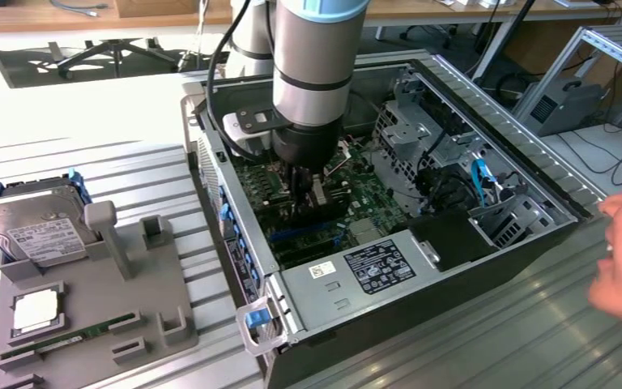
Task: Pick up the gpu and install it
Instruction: 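Insert the gpu into the slot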
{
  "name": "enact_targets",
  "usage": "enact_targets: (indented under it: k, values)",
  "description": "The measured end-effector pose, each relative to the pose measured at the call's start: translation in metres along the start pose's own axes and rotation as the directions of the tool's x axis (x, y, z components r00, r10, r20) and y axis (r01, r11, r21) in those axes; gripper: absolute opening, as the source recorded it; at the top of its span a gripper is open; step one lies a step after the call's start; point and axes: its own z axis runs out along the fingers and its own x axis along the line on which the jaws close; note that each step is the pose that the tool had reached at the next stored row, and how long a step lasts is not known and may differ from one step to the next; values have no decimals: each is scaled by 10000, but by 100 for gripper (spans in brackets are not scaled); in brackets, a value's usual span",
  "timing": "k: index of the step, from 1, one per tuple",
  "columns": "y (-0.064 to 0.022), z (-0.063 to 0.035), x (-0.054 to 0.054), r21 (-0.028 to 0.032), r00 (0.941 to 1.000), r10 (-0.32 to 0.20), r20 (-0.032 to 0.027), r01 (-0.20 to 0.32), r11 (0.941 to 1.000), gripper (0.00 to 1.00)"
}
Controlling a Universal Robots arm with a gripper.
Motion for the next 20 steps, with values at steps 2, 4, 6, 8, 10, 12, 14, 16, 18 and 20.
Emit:
enact_targets:
  k: [2,4,6,8,10,12,14,16,18,20]
  values:
    - [0,6,0,2,10000,0,4,0,10000,27]
    - [1,16,-1,3,10000,0,6,0,10000,27]
    - [1,26,-1,2,10000,0,4,0,10000,27]
    - [1,34,-1,1,10000,0,2,0,10000,27]
    - [2,44,-2,3,10000,0,5,0,10000,27]
    - [2,49,-1,0,10000,0,0,0,10000,27]
    - [2,52,-2,2,10000,0,3,0,10000,27]
    - [2,52,-2,2,10000,0,4,0,10000,27]
    - [2,52,-1,2,10000,0,3,0,10000,27]
    - [2,53,-1,2,10000,-2,4,2,10000,27]
